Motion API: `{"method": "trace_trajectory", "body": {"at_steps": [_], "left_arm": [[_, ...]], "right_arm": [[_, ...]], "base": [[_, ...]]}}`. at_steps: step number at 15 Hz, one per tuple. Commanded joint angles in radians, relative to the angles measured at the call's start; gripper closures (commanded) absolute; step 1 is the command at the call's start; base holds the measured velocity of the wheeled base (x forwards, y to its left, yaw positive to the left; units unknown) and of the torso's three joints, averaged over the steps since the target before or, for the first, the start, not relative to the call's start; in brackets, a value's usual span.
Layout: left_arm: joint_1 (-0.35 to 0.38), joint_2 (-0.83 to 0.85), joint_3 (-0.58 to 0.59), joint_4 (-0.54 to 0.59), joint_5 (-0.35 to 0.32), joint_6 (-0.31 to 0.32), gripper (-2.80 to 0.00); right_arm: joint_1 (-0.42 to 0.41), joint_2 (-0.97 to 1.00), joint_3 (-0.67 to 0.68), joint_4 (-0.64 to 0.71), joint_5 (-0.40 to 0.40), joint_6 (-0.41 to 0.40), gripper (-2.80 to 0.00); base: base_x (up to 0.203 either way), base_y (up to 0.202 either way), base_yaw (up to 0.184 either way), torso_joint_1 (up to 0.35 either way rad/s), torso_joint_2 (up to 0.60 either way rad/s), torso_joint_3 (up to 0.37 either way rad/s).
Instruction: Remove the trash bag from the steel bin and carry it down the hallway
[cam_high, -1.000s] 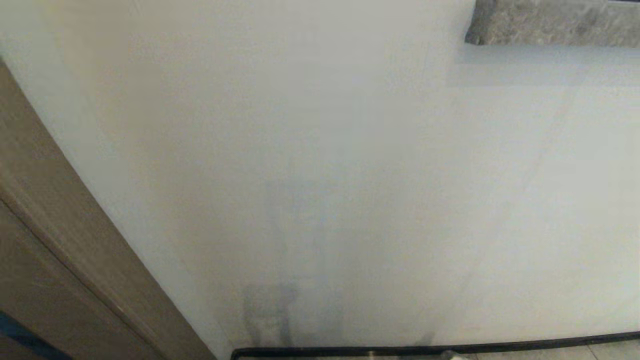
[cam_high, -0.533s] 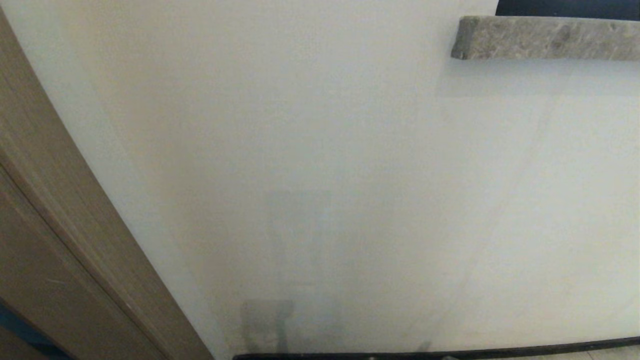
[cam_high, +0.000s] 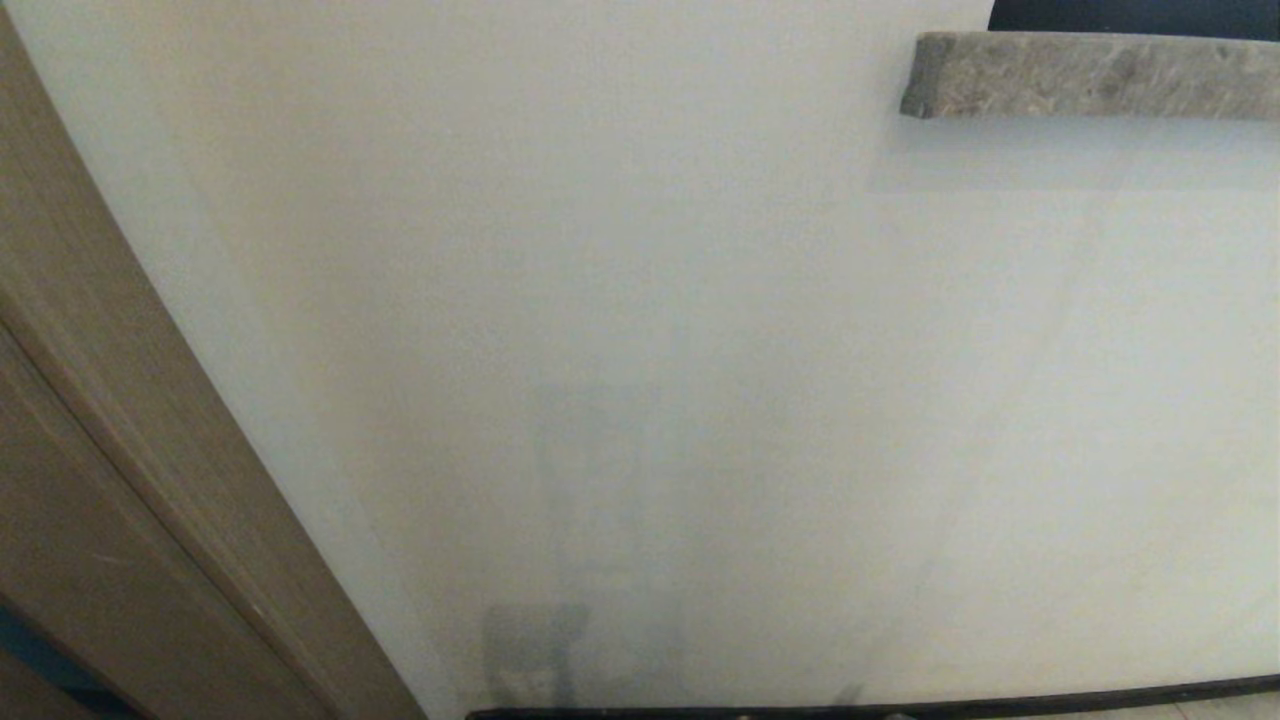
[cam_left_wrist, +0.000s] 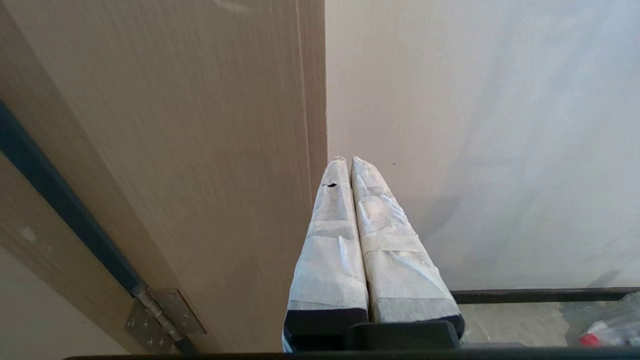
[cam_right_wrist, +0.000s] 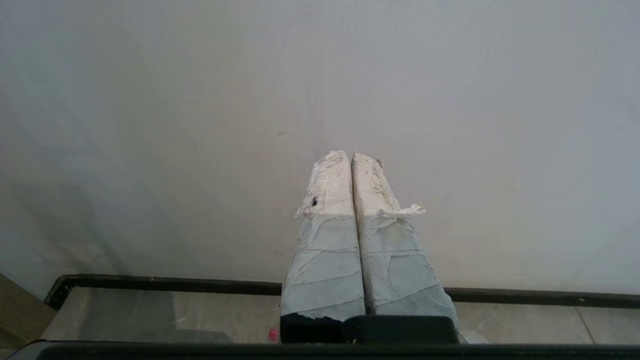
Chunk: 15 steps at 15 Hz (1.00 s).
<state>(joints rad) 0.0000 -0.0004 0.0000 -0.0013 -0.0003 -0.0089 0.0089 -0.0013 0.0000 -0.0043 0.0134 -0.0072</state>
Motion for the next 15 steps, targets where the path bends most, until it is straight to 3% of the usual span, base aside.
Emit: {"method": "trace_trajectory", "body": {"at_steps": [1, 15], "left_arm": [[0.000, 0.000, 0.000, 0.000, 0.000, 0.000, 0.00], [0.000, 0.000, 0.000, 0.000, 0.000, 0.000, 0.00]], "right_arm": [[0.000, 0.001, 0.000, 0.000, 0.000, 0.000, 0.00], [0.000, 0.003, 0.000, 0.000, 0.002, -0.001, 0.00]], "base": [[0.000, 0.000, 0.000, 0.000, 0.00, 0.000], [0.000, 0.000, 0.000, 0.000, 0.00, 0.000]]}}
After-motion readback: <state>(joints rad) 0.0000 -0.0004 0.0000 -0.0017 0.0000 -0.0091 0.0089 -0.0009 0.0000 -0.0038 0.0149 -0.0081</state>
